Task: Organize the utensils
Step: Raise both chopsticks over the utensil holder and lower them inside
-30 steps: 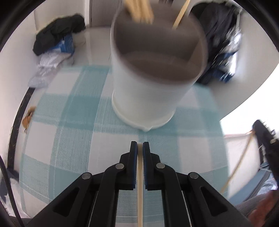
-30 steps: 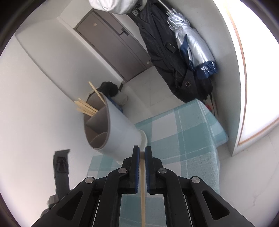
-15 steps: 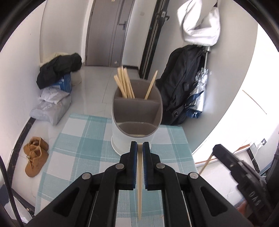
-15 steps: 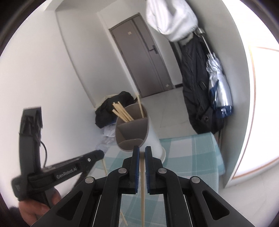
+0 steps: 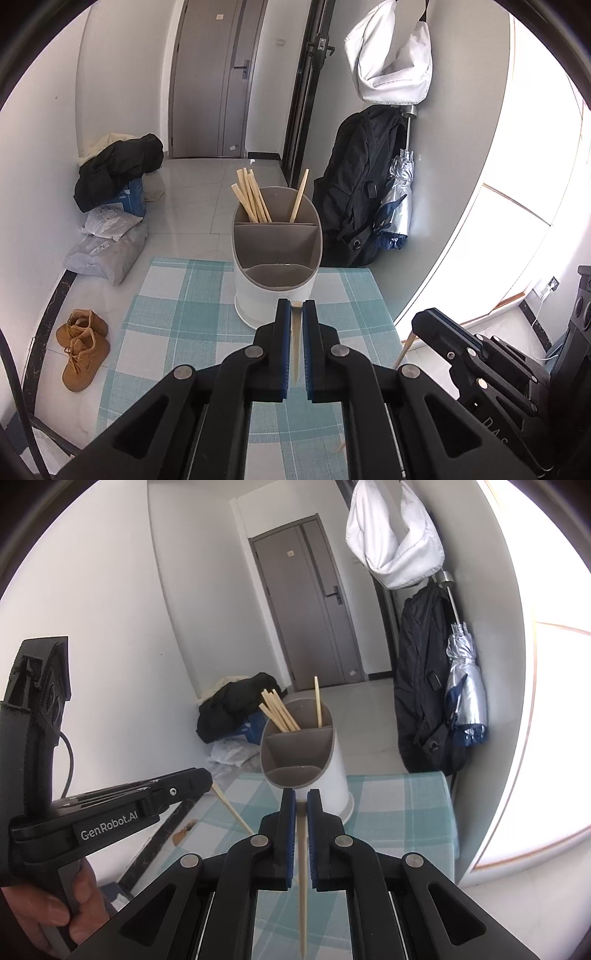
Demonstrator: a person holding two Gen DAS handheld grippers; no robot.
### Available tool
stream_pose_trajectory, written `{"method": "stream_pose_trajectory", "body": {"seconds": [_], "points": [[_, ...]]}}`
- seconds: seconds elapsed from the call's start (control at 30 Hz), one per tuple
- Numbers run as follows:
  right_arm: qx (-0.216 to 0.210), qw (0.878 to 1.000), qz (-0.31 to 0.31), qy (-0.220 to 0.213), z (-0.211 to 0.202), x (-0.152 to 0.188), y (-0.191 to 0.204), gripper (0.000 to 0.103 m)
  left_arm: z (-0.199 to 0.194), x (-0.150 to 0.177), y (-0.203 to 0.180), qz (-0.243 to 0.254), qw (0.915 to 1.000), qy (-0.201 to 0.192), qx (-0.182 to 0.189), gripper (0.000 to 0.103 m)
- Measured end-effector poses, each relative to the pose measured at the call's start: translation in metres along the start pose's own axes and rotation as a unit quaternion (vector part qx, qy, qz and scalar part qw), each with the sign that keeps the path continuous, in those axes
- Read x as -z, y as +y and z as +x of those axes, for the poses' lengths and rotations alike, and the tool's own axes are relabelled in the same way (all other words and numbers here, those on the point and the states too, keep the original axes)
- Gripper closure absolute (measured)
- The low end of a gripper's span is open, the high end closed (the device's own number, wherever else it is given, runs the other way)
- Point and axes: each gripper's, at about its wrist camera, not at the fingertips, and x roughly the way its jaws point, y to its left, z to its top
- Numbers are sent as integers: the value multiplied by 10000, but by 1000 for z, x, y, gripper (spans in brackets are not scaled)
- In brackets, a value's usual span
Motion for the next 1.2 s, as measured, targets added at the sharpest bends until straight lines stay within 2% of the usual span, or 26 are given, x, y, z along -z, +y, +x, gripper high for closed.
{"method": "stream_pose_trajectory", "body": {"seconds": [0.27, 0.57, 0.73, 1.2], "points": [[80, 9999, -48, -51, -3, -4, 4, 98, -6, -1, 2, 105, 9999, 83, 42, 101], [48, 9996, -148, -234, -9, -24, 7, 98, -20, -20, 0, 174, 9992, 181, 309, 101], [-1, 9990, -232, -390, -11, -51, 8, 98, -29, -39, -4, 164, 9987, 179, 448, 101], [-193, 9965, -316, -750, 7, -138, 16, 98, -37, -115, -7, 178, 9980, -213, 566, 101]]}}
